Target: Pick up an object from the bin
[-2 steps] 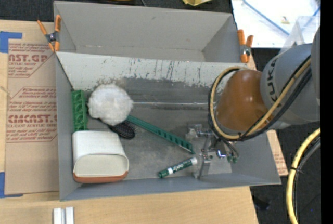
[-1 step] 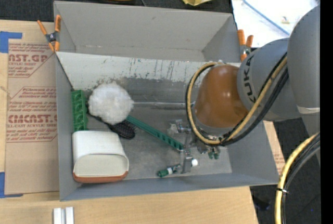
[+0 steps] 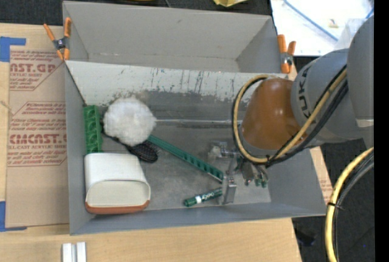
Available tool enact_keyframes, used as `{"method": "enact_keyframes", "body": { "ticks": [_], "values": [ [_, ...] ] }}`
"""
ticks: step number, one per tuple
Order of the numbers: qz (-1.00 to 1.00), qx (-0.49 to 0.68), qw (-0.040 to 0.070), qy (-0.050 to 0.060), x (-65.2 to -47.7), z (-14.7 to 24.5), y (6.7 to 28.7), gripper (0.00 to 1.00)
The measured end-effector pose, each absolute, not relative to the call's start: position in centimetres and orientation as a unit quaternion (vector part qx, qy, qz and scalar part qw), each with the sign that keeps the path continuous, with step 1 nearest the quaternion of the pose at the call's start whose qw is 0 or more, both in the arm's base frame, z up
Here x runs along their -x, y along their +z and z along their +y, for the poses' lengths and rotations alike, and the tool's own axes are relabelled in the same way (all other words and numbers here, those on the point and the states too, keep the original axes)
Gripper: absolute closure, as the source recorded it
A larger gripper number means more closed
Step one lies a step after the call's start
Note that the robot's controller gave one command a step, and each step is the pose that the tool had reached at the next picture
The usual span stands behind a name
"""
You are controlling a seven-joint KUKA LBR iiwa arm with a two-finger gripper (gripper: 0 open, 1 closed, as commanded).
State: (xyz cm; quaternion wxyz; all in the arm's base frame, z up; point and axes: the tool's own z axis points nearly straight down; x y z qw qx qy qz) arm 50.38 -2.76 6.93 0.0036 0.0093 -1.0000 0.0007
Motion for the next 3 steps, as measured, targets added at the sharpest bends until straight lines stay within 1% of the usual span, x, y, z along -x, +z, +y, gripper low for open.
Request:
{"method": "enact_keyframes", "body": {
  "ticks": [1, 2, 3],
  "values": [
    [-0.999, -0.034, -0.005, 0.002, -50.1, 1.6, 7.0, 1.0],
    [-0.999, -0.034, -0.005, 0.002, -50.1, 1.6, 7.0, 1.0],
    [-0.999, -0.041, -0.002, 0.001, -48.7, 2.4, 15.8, 1.0]
  ]
}}
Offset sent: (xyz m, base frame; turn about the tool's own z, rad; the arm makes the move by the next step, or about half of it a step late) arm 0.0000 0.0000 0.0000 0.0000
